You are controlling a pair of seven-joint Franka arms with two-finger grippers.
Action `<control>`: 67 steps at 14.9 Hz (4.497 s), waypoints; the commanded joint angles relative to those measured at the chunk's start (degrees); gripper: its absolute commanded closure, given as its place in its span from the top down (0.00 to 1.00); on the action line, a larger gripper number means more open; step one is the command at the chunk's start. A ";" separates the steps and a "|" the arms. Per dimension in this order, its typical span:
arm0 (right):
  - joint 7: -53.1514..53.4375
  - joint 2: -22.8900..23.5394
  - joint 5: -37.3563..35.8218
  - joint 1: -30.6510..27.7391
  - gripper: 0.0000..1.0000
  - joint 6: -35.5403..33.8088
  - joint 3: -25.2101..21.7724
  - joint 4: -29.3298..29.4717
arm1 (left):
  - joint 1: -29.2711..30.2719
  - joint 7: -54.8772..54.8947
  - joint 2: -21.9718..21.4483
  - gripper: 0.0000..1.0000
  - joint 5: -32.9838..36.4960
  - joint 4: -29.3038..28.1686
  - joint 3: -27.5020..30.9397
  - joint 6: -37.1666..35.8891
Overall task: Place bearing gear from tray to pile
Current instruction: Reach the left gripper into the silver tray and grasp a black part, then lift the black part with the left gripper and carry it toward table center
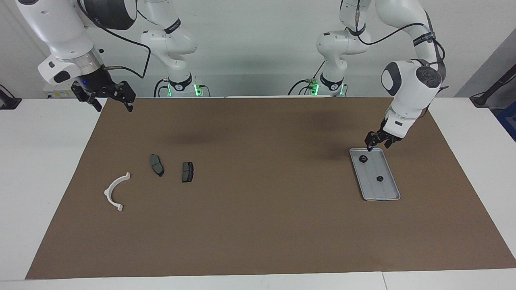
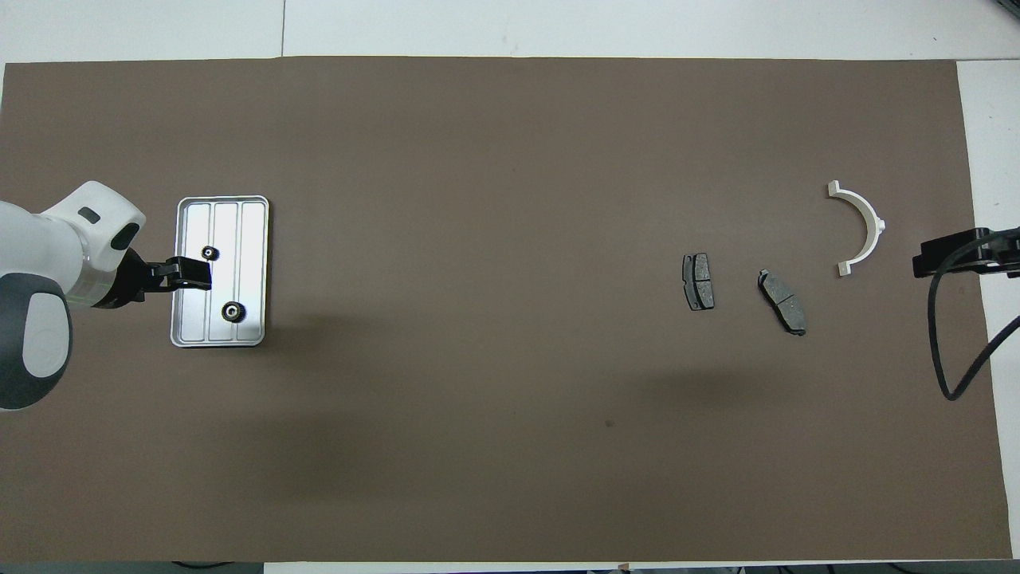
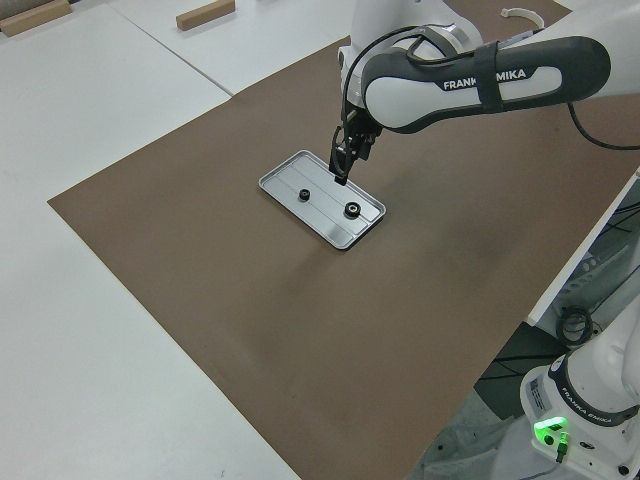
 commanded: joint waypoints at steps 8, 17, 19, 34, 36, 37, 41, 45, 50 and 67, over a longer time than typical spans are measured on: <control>-0.41 -0.86 0.62 -1.09 1.00 1.46 0.30 -1.43 | -1.89 -0.45 5.71 0.73 -0.64 -2.16 0.38 6.83; -0.59 -0.86 0.62 -1.26 1.00 1.46 0.30 -1.43 | -1.54 0.96 7.81 0.65 -0.55 -3.74 0.47 9.20; -0.59 -0.86 0.62 -1.26 1.00 1.46 0.30 -1.43 | -1.54 1.14 8.25 0.64 -0.55 -4.00 0.47 9.38; -1.21 -0.86 0.62 -1.35 1.00 1.55 0.21 -1.52 | -1.45 1.93 8.26 0.48 -0.55 -5.67 0.47 9.29; -1.29 -0.78 0.62 -1.52 1.00 1.55 0.21 -1.52 | -1.45 1.93 8.17 0.42 -0.55 -5.85 0.47 9.20; -1.29 -0.77 0.62 -1.87 1.00 1.55 0.21 -1.52 | -1.45 1.93 8.26 0.36 -0.55 -5.85 0.47 9.20; -1.73 -0.77 0.62 -1.96 1.00 1.55 0.21 -1.52 | -1.54 1.93 8.43 0.04 -0.55 -4.19 0.56 8.42; -1.65 -0.77 0.62 -1.88 1.00 1.55 0.21 -1.52 | -1.97 0.18 8.52 0.04 -0.55 4.14 0.38 0.18; -2.00 -0.69 0.62 -2.23 1.00 1.55 0.21 -1.26 | -8.46 -12.02 8.69 0.04 -0.73 10.49 0.29 -4.33; -3.40 0.28 0.62 -2.58 1.00 3.66 0.21 -1.43 | -39.68 -55.82 31.35 0.04 -1.78 39.30 0.56 -6.53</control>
